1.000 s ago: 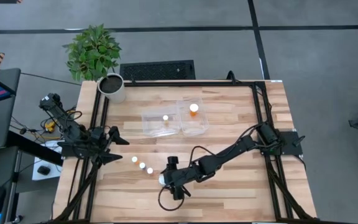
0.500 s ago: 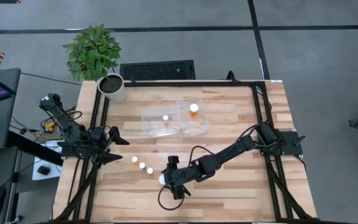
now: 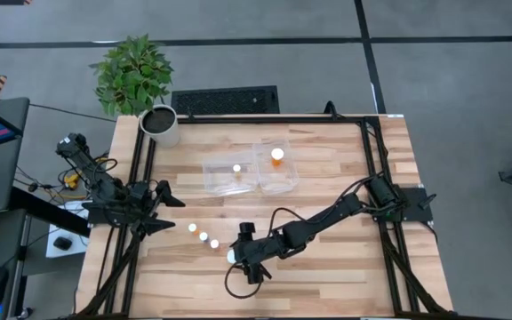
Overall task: Pick and place medicine bottles into bin by pill shape (circle, oval)
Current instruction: Put the orange capsule bottle into the right transparent bin
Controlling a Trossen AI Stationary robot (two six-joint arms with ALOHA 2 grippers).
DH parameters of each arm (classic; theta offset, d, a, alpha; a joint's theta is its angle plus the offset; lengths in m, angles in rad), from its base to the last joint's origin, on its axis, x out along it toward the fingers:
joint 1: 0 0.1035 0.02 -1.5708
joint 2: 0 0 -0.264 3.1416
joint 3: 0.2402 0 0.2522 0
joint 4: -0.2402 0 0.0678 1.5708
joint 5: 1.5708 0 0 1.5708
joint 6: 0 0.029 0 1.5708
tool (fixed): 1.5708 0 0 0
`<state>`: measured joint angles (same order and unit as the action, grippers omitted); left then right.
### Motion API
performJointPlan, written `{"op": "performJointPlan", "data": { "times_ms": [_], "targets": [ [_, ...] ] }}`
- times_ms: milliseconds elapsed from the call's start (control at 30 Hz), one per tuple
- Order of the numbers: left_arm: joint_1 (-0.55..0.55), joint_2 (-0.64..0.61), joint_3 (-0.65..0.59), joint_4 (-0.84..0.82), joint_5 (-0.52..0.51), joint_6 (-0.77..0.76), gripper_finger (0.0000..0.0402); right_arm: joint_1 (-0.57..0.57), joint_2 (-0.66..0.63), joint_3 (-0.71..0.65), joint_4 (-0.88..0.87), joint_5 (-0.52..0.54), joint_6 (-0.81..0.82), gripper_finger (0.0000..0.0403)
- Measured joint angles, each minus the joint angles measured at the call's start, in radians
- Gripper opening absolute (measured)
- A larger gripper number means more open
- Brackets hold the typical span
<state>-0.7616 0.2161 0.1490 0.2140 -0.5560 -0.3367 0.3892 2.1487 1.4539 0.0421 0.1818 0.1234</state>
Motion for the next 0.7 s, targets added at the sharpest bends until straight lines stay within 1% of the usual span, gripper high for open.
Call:
{"op": "performJointPlan", "data": {
  "times_ms": [267,700],
  "targets": [
    [0.000,0.000,0.000,-0.013,0.000,-0.001,0.0322,-0.006,0.000,0.000,-0.011,0.000,0.000,0.0300],
    [0.000,0.000,0.000,-0.016,0.000,0.000,0.0322,-0.006,0.000,0.000,-0.012,0.000,0.000,0.0234]
  ]
}}
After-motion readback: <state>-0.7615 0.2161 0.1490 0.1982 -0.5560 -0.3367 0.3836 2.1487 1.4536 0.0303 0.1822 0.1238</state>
